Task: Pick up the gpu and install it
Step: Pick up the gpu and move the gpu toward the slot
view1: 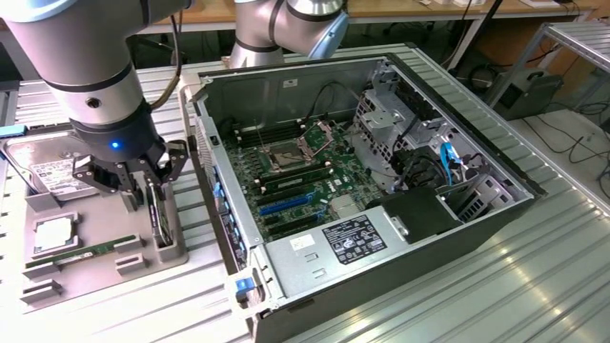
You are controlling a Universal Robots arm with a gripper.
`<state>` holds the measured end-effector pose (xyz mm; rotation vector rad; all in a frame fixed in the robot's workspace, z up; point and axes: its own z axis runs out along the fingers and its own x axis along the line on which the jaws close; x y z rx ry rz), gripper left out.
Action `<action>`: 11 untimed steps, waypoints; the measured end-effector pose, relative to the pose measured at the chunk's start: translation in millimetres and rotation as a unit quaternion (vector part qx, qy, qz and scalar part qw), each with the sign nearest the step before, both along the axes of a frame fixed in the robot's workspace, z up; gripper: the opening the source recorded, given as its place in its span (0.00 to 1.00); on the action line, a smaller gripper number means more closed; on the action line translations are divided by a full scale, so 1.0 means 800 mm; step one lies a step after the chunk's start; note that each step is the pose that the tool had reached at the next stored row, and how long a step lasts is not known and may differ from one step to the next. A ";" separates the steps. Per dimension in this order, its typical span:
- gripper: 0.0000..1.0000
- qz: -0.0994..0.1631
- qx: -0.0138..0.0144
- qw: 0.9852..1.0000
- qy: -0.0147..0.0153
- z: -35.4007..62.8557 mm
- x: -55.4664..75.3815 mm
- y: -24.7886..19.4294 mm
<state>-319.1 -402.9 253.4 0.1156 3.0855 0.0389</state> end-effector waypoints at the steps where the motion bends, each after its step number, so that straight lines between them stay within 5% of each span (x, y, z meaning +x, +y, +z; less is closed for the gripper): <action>1: 0.36 0.000 0.000 1.000 0.000 -0.002 0.000 0.0000; 9: 0.36 0.000 0.001 1.000 0.000 -0.012 0.000 0.0001; 11: 0.27 0.000 0.001 1.000 0.000 -0.012 0.000 0.0001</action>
